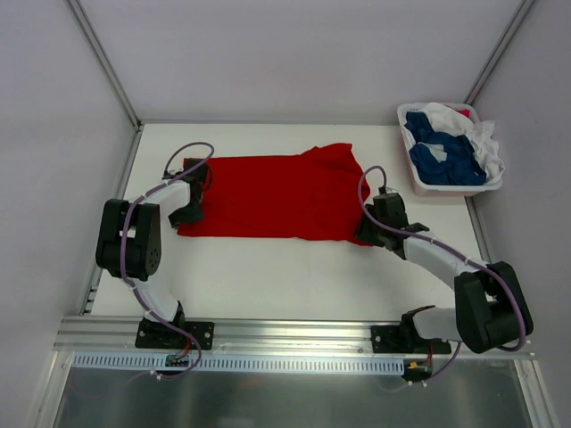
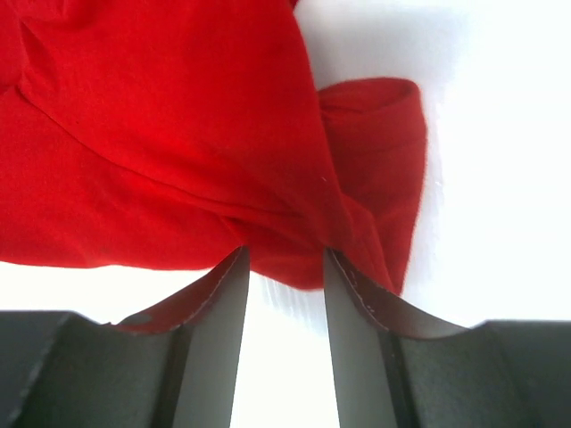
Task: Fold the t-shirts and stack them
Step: Fold the flattened tshirt in 1/3 of the way
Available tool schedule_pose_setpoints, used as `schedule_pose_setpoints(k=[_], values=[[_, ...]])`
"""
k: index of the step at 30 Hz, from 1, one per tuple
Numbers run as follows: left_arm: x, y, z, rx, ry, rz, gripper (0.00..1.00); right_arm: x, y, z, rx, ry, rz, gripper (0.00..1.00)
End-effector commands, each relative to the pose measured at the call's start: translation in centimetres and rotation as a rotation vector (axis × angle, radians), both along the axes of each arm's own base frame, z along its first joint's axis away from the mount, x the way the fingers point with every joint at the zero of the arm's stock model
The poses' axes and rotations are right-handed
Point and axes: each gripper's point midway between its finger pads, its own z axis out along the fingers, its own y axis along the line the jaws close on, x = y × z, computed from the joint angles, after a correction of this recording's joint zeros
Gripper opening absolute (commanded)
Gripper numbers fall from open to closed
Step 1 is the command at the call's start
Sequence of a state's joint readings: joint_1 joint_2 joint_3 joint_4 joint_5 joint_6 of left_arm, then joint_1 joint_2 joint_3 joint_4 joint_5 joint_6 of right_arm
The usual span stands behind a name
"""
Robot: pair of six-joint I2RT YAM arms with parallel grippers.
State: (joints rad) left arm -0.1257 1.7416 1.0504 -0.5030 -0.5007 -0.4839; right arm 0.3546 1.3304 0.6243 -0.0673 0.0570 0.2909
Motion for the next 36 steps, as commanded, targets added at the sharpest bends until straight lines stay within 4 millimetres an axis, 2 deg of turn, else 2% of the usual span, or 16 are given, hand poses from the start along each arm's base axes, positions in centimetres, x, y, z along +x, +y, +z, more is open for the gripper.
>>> schedule_pose_setpoints(k=[1,3,5,10,16,21,25,26,28,30,31,32,33,34,36], values=[[0.2,-0.2,0.2,0.016,0.016,-0.030,0.50,-1.0,-1.0,0.1,-0.007,0.000,-0.022,0.42],[-0.3,-0.3,-0.1,0.006,0.033,-0.033,0.50,-1.7,-1.1,-0.2,0.005,0.009,-0.030,0.42],[-0.6,-0.3,-0.2,0.003,0.040,-0.033,0.50,-2.0,-1.1,0.4,0.017,-0.009,-0.032,0.42],[-2.4,0.2,-0.2,0.026,0.059,-0.019,0.51,-3.0,-1.6,1.4,0.026,-0.037,-0.039,0.42],[-4.7,0.7,-0.2,0.047,0.095,0.000,0.51,-4.2,-2.2,1.6,0.023,-0.040,-0.051,0.43],[-4.6,0.7,1.1,0.051,0.053,0.005,0.52,-4.1,-1.9,1.8,0.026,-0.044,-0.031,0.44],[-4.3,0.6,1.1,0.053,0.063,-0.003,0.53,-3.1,-1.4,2.0,0.012,-0.033,0.005,0.45],[-4.0,0.5,1.3,0.052,0.057,-0.008,0.54,-2.6,-1.1,2.6,0.018,-0.045,0.019,0.45],[-3.8,0.3,2.0,0.054,0.032,-0.009,0.56,-2.0,-0.8,3.4,0.023,-0.067,0.029,0.45],[-3.1,0.2,3.4,0.044,-0.020,-0.007,0.59,-0.9,-0.6,5.2,0.018,-0.108,0.036,0.45],[-2.6,0.1,4.2,0.040,-0.047,-0.008,0.61,-0.6,-0.6,5.6,0.009,-0.115,0.038,0.45],[-2.3,0.0,5.4,0.032,-0.085,-0.009,0.62,0.2,-0.5,6.9,0.004,-0.136,0.050,0.46],[-2.1,0.0,6.0,0.030,-0.103,-0.010,0.64,0.5,-0.3,7.1,-0.001,-0.133,0.060,0.46],[-1.4,-0.1,7.5,0.025,-0.151,-0.015,0.65,0.8,-0.1,7.5,-0.001,-0.135,0.073,0.45],[-0.8,-0.1,9.1,0.024,-0.194,-0.017,0.67,1.8,0.3,9.1,-0.004,-0.171,0.095,0.46]])
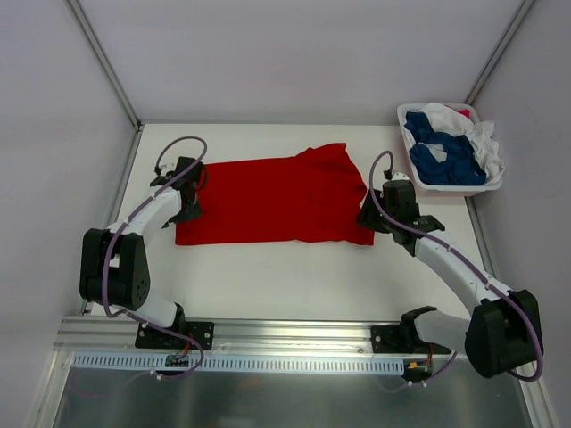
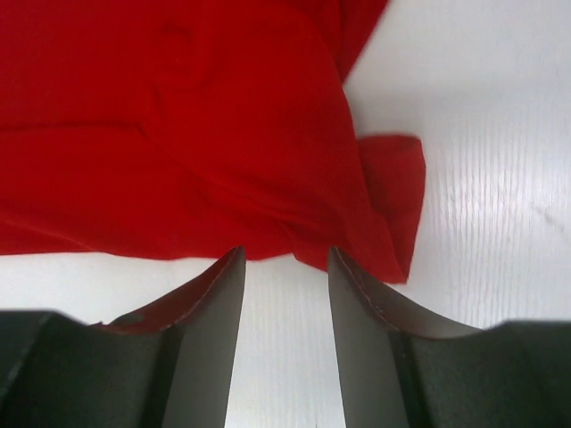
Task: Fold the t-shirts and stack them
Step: Fold the flattened tshirt in 1/3 of the way
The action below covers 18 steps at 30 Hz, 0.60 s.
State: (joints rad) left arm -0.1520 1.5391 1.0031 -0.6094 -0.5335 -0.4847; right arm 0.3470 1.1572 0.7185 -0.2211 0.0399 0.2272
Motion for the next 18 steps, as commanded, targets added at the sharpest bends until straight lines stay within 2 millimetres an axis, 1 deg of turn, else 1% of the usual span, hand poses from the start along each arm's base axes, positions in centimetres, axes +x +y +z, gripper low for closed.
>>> schedule_pose_setpoints(k=[1,2,3,4,5,6,7,8,9,10,11,12,13,14,15,16,17,18], values=[[2.6,-0.3,6.1,-0.005,-0.181,-0.008,0.67,2.0,0.4,2.6,-0.023,-0.050,0.045,0.46],[3.0,-0.3,6.8,-0.003,-0.198,-0.010,0.68,2.8,0.7,3.6,-0.023,-0.071,0.052,0.46],[3.5,-0.3,7.4,0.000,-0.212,-0.016,0.68,3.2,0.8,3.9,-0.035,-0.075,0.062,0.46],[4.6,-0.4,8.2,0.001,-0.233,-0.018,0.68,3.6,1.0,3.5,-0.045,-0.052,0.071,0.46],[5.1,-0.4,8.5,0.008,-0.236,-0.022,0.68,4.0,1.1,3.7,-0.050,-0.055,0.081,0.46],[6.3,-0.5,9.6,0.006,-0.261,-0.026,0.68,4.9,1.6,4.7,-0.048,-0.079,0.098,0.46],[7.2,-0.5,8.7,0.006,-0.234,-0.027,0.68,5.4,1.7,4.9,-0.053,-0.082,0.102,0.46],[7.9,-0.6,8.5,-0.002,-0.228,-0.028,0.68,6.0,1.8,4.3,-0.063,-0.063,0.106,0.46],[9.3,-0.6,9.3,-0.023,-0.254,-0.027,0.67,7.1,1.9,5.3,-0.067,-0.089,0.111,0.46],[10.3,-1.1,7.8,-0.052,-0.220,-0.039,0.67,7.7,2.3,5.5,-0.058,-0.086,0.124,0.46],[11.1,-1.2,7.6,-0.065,-0.219,-0.043,0.67,8.5,2.4,4.6,-0.054,-0.060,0.135,0.46],[12.3,-1.2,8.2,-0.072,-0.239,-0.046,0.66,9.6,2.9,5.9,-0.037,-0.085,0.147,0.46],[13.1,-1.3,7.2,-0.084,-0.220,-0.050,0.67,10.4,2.9,6.0,-0.037,-0.086,0.152,0.46],[13.7,-1.4,6.9,-0.098,-0.222,-0.051,0.67,11.5,2.4,5.1,-0.038,-0.061,0.142,0.46],[14.7,-1.5,7.5,-0.118,-0.244,-0.052,0.67,12.8,2.7,6.6,-0.019,-0.086,0.153,0.46],[15.4,-1.4,6.3,-0.166,-0.231,-0.050,0.67,13.6,2.6,6.6,-0.012,-0.079,0.154,0.46],[16.1,-1.2,6.5,-0.180,-0.243,-0.043,0.66,14.7,2.0,5.5,-0.010,-0.049,0.140,0.46],[16.5,-1.1,6.1,-0.193,-0.239,-0.039,0.66,15.3,2.1,5.5,0.006,-0.040,0.145,0.46]])
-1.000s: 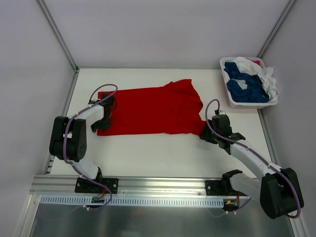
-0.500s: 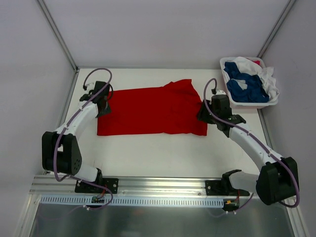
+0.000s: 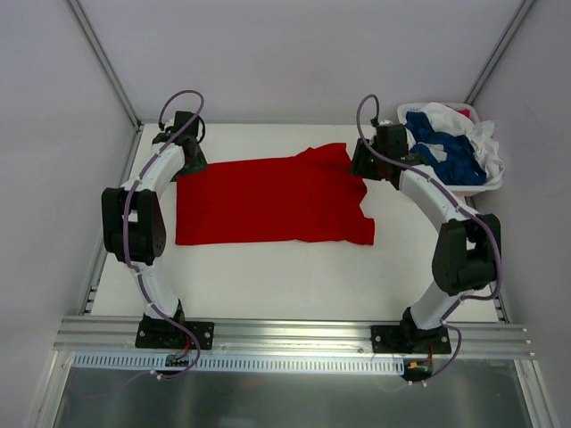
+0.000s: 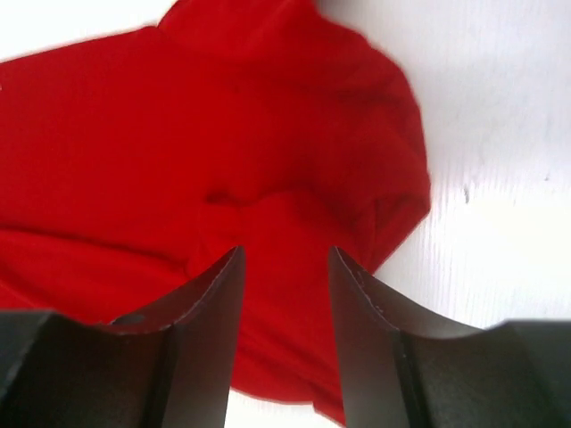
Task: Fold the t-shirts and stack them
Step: Fold the flattened tshirt in 1/3 of the way, then grap the side of the flattened tshirt furthest away from the robot with both arms
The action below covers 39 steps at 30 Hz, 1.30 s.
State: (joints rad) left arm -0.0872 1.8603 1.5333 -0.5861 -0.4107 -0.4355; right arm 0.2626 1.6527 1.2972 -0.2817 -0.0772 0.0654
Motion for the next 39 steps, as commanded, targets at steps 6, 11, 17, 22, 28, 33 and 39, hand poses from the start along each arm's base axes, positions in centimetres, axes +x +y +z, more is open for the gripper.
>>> schedule_pose_setpoints(k=[6,11,17,22,28,33,39], values=[[3.7,1.2,-0.6,-0.116,-0.027,0.000,0.66,7.5,-1.6,1.2,0.088,-0.014,0.007,0.46],[4.9,4.7,-1.7,-0.131,-0.037,0.060,0.66,9.6,-2.3,1.9,0.105,-0.039,0.005,0.46],[8.1,5.5,-3.0,-0.210,-0.074,0.025,0.65,9.9,-2.8,2.5,0.121,-0.058,0.012,0.46],[9.9,5.7,-5.1,-0.264,-0.066,0.007,0.65,9.6,-3.1,2.7,0.138,-0.071,0.021,0.46],[11.7,5.2,-5.6,-0.299,-0.081,-0.017,0.63,9.5,-3.2,2.9,0.149,-0.084,0.021,0.46],[11.7,5.0,-6.3,-0.312,-0.072,-0.021,0.58,9.5,-3.4,2.7,0.153,-0.080,0.015,0.46],[11.4,5.1,-7.3,-0.306,-0.047,-0.023,0.57,9.7,-3.7,2.4,0.160,-0.074,0.010,0.46]])
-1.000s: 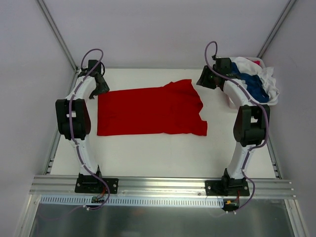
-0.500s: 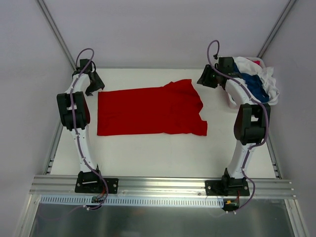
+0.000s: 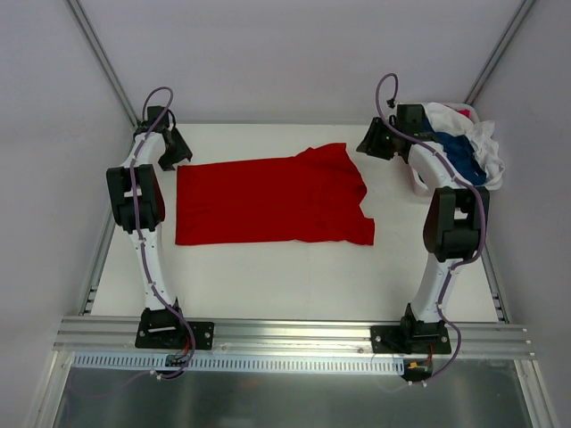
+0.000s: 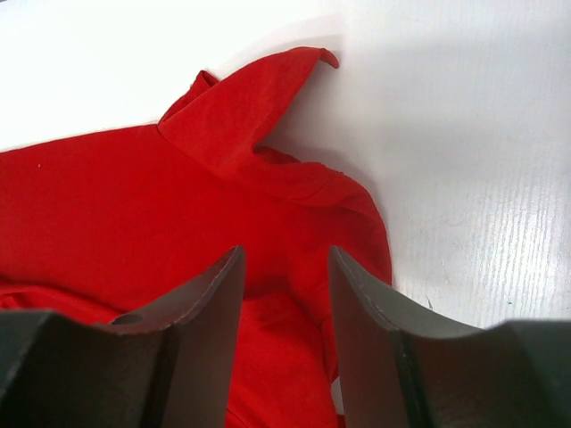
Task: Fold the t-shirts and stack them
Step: Grap the side of the flattened tshirt furthest away from the robot with both arms
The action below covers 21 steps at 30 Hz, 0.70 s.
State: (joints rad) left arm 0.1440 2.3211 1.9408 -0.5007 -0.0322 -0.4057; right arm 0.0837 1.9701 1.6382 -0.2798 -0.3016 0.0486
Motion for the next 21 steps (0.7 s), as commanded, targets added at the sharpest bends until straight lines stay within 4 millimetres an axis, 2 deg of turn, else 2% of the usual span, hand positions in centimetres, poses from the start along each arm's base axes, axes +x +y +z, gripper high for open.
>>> schedule_pose_setpoints(k=[1,7,9,12,16,20,21], values=[[0.5,-0.2,0.0,0.000,-0.008,-0.021,0.57,0.3,-0.4,2.6,0.022,-0.068,0.006,0.46],[0.6,0.0,-0.7,0.002,0.002,-0.021,0.57,0.3,-1.1,2.9,0.041,-0.070,-0.004,0.46],[0.5,0.1,-1.1,-0.001,0.009,-0.019,0.51,0.4,-1.4,3.0,0.044,-0.072,-0.011,0.46],[0.4,0.1,-1.3,-0.003,0.015,-0.018,0.35,0.5,-1.6,3.0,0.049,-0.070,-0.017,0.46],[0.3,0.1,-1.7,-0.004,0.023,-0.019,0.25,0.7,-1.6,2.4,0.059,-0.059,-0.013,0.46],[0.2,0.2,-1.7,-0.001,0.025,-0.016,0.22,1.2,-1.7,1.5,0.067,-0.046,-0.017,0.46],[0.1,0.1,-1.8,-0.002,0.028,-0.018,0.21,1.5,-1.7,0.6,0.074,-0.029,-0.017,0.46]])
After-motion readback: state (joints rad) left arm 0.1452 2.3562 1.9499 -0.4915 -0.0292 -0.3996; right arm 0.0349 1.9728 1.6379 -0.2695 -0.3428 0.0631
